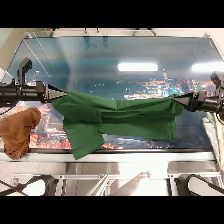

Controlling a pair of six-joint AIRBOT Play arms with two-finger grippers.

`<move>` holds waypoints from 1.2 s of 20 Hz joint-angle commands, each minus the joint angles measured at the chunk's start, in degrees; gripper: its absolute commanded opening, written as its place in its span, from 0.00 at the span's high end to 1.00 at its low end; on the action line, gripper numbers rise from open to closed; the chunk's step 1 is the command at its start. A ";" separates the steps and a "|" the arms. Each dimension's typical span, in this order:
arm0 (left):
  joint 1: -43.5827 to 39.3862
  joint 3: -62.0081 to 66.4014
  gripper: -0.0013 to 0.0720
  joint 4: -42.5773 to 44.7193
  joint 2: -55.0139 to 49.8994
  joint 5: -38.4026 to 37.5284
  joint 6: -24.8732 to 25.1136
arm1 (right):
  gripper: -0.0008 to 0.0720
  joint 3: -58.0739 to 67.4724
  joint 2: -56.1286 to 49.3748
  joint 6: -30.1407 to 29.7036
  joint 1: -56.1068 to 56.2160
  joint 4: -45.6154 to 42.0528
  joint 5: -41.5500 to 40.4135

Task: Fold the shirts.

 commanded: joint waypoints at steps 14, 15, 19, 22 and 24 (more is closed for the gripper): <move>27.47 35.06 0.95 -40.81 28.50 -12.61 -8.70 | 0.97 23.91 39.08 1.88 -19.21 26.80 -4.92; 27.47 36.46 0.95 -40.39 26.32 -13.49 -9.33 | 0.97 24.09 38.60 4.20 -18.80 22.71 -5.70; 19.47 31.80 0.95 -18.56 18.16 -7.98 -10.38 | 0.97 19.52 30.51 9.09 -9.07 4.37 -10.45; 5.86 24.11 0.95 -3.37 7.43 -3.91 -8.07 | 0.97 12.11 19.85 6.69 2.95 -1.92 -19.26; -0.96 21.40 0.95 4.59 -2.21 1.62 -6.45 | 0.97 8.66 9.66 4.17 8.85 -2.67 -25.33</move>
